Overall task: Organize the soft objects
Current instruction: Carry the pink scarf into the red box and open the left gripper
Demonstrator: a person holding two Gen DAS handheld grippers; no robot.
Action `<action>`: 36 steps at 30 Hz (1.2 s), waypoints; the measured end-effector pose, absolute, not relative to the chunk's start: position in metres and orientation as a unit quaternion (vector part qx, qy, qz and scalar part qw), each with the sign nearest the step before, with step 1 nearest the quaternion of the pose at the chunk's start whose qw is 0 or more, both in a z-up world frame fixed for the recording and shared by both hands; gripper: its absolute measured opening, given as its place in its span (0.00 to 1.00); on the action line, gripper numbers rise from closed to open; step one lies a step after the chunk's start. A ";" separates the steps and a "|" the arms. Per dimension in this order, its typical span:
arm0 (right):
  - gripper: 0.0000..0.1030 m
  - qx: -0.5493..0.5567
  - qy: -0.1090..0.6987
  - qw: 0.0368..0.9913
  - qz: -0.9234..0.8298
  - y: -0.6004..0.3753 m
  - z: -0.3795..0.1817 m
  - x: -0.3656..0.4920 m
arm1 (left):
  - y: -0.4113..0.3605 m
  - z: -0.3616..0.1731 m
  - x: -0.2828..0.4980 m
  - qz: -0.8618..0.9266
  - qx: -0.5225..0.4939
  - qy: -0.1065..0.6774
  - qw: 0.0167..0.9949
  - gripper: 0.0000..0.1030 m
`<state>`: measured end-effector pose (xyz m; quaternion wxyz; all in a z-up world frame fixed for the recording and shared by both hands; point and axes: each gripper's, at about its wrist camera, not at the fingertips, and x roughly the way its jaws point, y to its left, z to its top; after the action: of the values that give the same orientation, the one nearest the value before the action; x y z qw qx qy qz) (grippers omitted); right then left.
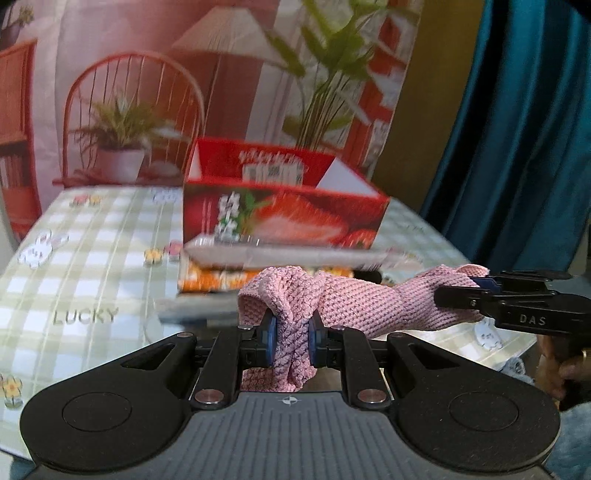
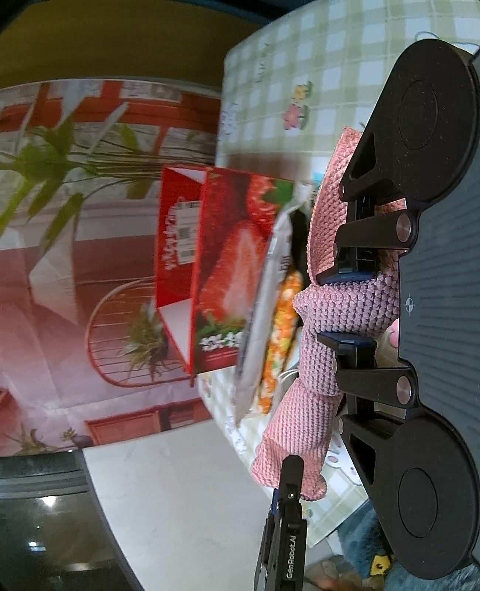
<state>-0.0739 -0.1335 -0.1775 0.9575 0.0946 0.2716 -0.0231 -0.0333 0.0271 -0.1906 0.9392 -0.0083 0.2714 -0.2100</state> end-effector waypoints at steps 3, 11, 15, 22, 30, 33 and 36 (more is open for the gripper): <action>0.23 0.091 0.256 0.962 -0.023 -0.137 -0.164 -0.075 | 0.025 -0.175 -0.032 -0.216 -0.003 0.253 0.943 0.17; 0.23 0.072 0.216 0.973 -0.024 -0.156 -0.122 -0.055 | 0.013 -0.117 -0.006 -0.229 0.024 0.202 0.952 0.17; 0.23 0.055 0.193 0.979 -0.034 -0.170 -0.101 -0.032 | 0.000 -0.095 0.021 -0.223 0.046 0.186 0.956 0.17; 0.23 0.055 0.185 0.980 -0.049 -0.202 -0.091 0.021 | -0.015 -0.082 0.090 -0.213 0.044 0.206 0.954 0.17; 0.23 0.067 0.210 0.973 -0.063 -0.246 -0.109 0.097 | -0.027 -0.093 0.182 -0.193 0.039 0.250 0.948 0.17; 0.23 0.074 0.228 0.969 -0.064 -0.261 -0.118 0.126 | -0.031 -0.097 0.215 -0.183 0.034 0.267 0.946 0.17; 0.23 0.074 0.247 0.964 -0.065 -0.272 -0.125 0.155 | -0.034 -0.102 0.241 -0.175 0.036 0.279 0.943 0.17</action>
<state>0.1554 -0.2716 -0.1252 0.9638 0.0740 0.2475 -0.0655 0.2408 -0.0344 -0.1018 0.9434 0.0358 0.2793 -0.1750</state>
